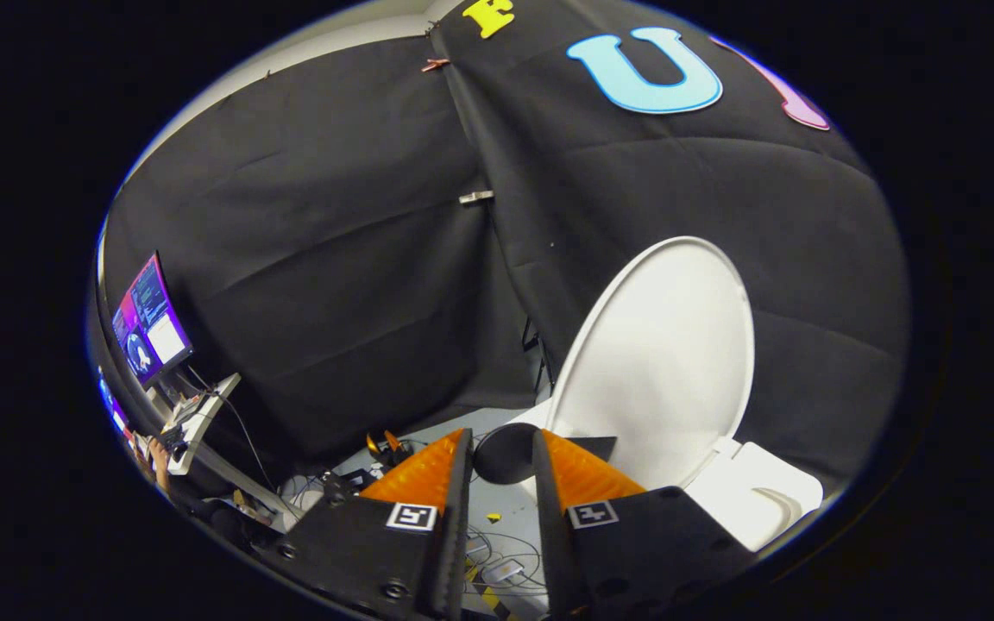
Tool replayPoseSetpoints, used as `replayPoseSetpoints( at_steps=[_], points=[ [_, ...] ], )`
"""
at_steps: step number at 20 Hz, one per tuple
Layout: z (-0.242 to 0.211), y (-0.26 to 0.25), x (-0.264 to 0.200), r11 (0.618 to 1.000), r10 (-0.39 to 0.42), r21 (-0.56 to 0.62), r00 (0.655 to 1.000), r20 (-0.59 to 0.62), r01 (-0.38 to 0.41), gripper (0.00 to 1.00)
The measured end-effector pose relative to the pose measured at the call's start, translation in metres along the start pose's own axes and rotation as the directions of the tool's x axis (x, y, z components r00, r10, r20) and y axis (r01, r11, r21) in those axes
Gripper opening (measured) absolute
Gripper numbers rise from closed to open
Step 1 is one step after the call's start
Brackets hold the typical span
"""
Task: Open the toilet lid.
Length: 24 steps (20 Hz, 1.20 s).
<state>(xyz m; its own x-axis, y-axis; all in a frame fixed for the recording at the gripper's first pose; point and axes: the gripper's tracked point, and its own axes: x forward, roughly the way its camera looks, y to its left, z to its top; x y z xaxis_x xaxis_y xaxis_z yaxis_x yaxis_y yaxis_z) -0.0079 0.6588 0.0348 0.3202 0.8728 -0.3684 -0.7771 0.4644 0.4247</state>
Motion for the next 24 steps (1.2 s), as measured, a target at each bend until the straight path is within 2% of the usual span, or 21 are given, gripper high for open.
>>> replayPoseSetpoints(
  at_steps=[1,5,6,10,15,21,24],
  points=[
    [0.003,0.005,0.003,1.000,0.007,-0.013,1.000,0.009,-0.007,0.42],
    [-0.007,0.017,0.005,0.996,0.029,-0.087,1.000,-0.004,-0.029,0.90],
    [-0.006,0.015,0.005,0.994,0.024,-0.102,1.000,-0.001,-0.024,0.98],
    [0.010,0.012,-0.004,0.996,0.014,-0.090,0.999,0.051,-0.009,1.00],
    [0.044,0.012,-0.040,0.995,0.031,-0.103,0.985,0.167,-0.013,1.00],
    [0.059,-0.023,-0.102,0.980,-0.049,-0.169,0.952,0.302,0.104,0.99],
    [0.057,-0.055,-0.142,0.956,-0.110,-0.218,0.927,0.358,0.197,0.99]
  ],
)
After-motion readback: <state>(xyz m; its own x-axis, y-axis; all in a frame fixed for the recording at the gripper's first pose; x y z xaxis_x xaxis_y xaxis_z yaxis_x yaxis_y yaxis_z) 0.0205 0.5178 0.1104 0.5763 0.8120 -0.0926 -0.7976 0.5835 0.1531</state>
